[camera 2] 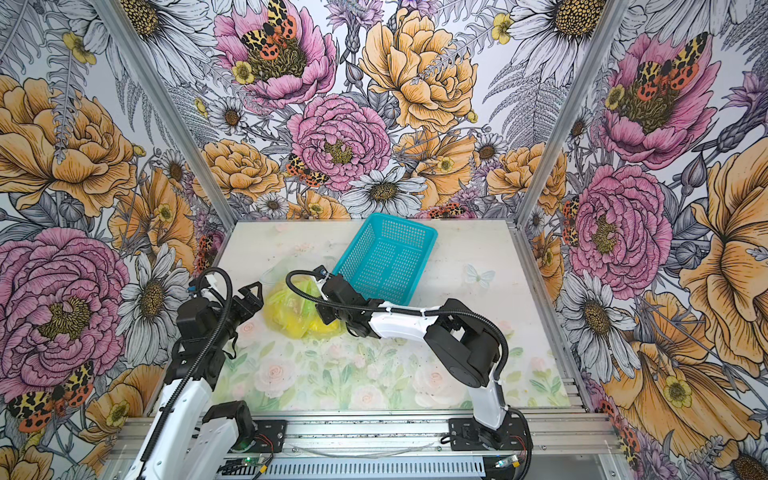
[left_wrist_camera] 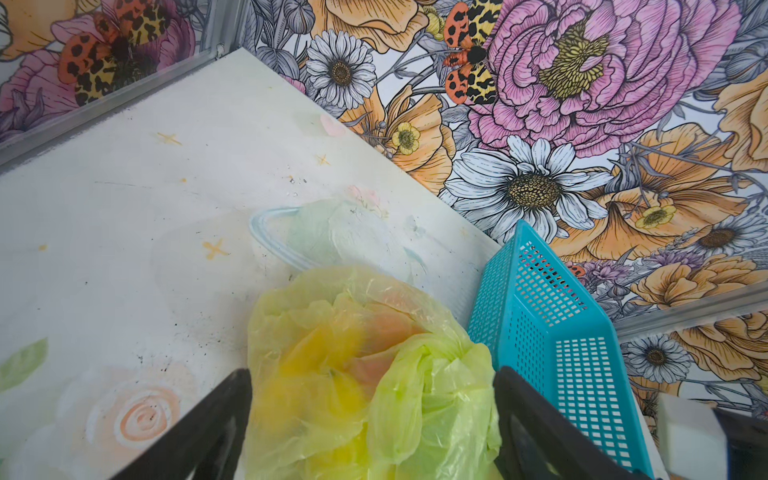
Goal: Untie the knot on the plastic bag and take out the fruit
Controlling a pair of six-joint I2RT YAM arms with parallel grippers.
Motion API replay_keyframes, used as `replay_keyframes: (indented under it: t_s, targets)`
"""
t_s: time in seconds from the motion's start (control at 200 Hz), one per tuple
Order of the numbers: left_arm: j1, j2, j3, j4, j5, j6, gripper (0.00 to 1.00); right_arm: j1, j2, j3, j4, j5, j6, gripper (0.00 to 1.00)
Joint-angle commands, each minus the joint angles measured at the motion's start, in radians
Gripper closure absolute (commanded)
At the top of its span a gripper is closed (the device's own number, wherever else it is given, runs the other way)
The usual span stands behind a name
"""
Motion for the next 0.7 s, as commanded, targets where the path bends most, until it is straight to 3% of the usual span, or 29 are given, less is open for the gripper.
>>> replay_keyframes:
  t_s: [0.0, 0.14, 0.255, 0.415, 0.605, 0.696]
  targets:
    - [-0.010, 0.025, 0.045, 0.044, -0.006, 0.027, 0.08, 0.004, -0.051, -0.076, 0.097, -0.010, -0.029, 1.00]
    - [-0.013, 0.092, 0.120, 0.004, 0.023, 0.056, 0.09, 0.013, -0.166, -0.249, 0.267, -0.084, -0.122, 1.00]
    - [-0.020, 0.118, 0.132, 0.008, 0.013, 0.066, 0.09, 0.014, -0.249, -0.418, 0.393, -0.184, -0.275, 1.00]
    - [-0.026, 0.123, 0.133, 0.010, 0.009, 0.071, 0.09, 0.004, -0.324, -0.608, 0.450, -0.195, -0.455, 1.00]
    - [-0.100, 0.175, 0.162, 0.018, 0.013, 0.092, 0.10, -0.056, -0.379, -0.681, 0.449, -0.221, -0.426, 1.00]
    - [-0.165, 0.197, 0.189, 0.006, -0.037, 0.127, 0.10, -0.078, -0.409, -0.673, 0.431, -0.235, -0.396, 0.88]
